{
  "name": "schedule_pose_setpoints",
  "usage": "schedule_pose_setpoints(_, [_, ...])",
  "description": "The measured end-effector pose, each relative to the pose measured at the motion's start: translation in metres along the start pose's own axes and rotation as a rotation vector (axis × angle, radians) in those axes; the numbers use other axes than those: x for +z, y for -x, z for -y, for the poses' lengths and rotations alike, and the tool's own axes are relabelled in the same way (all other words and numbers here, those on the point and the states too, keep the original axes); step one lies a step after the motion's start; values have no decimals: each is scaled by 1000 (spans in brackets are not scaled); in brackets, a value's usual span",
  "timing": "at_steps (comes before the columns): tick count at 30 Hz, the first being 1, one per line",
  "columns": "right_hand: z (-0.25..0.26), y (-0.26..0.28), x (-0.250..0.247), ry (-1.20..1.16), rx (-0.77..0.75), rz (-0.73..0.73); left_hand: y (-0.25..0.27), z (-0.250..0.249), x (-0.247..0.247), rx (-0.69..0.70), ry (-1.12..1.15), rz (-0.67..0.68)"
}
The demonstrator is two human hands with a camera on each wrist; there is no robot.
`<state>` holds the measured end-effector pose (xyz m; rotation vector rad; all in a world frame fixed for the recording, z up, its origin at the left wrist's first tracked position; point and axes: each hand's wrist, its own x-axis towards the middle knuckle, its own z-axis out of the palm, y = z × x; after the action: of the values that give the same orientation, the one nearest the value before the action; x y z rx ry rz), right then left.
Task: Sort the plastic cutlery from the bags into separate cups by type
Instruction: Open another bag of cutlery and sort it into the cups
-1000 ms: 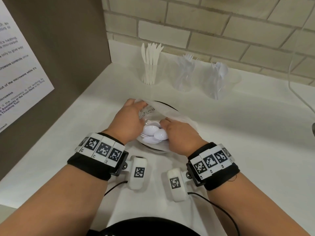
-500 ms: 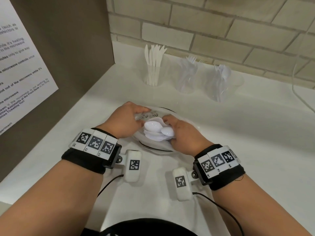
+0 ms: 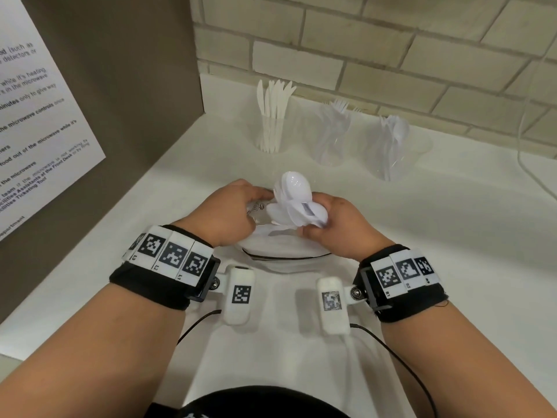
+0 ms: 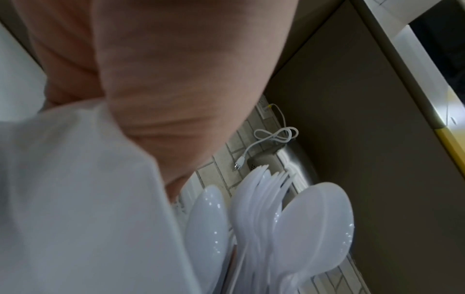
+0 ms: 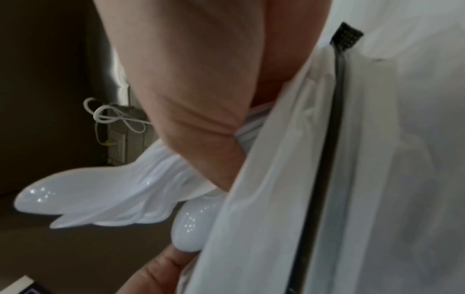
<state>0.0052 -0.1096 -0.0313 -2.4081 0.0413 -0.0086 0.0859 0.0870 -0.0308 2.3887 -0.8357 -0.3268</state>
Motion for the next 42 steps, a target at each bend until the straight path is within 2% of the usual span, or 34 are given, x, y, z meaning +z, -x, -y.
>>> schedule_pose_setpoints(2, [-1, 0, 0, -48, 20, -33, 1, -3, -3, 9, -23, 25])
schedule_pose_setpoints(6, [-2, -3, 1, -59, 28, -64, 7, -3, -12, -50, -30, 182])
schedule_pose_setpoints(8, [-1, -5, 2, -47, 24, -82, 6, 1, -10, -66, -34, 211])
schedule_pose_setpoints(11, [3, -5, 1, -40, 36, -32, 4, 6, 0, -68, 2, 81])
schedule_pose_setpoints(15, [9, -5, -3, 298, 71, 144, 3, 7, 5, -38, 101, -63])
schedule_pose_setpoints(19, [12, -7, 2, 601, 59, 192, 4, 2, 6, -18, 179, -50])
schedule_pose_setpoints(22, [15, -10, 7, 738, 100, 227, 3, -3, 10, 2, 136, -43])
schedule_pose_setpoints(24, [20, -10, 8, 770, 63, 229, 2, -5, 11, -1, 129, -52])
schedule_pose_setpoints(29, [20, -3, 7, 510, -16, 213, 2, -4, 3, 14, 150, -81])
schedule_pose_setpoints(38, [8, -2, -6, 189, -38, 135, 1, 12, -20, -16, 211, 128])
schedule_pose_setpoints(42, [8, -3, -12, 9, 4, 71, 1, 13, -16, 71, 132, 134])
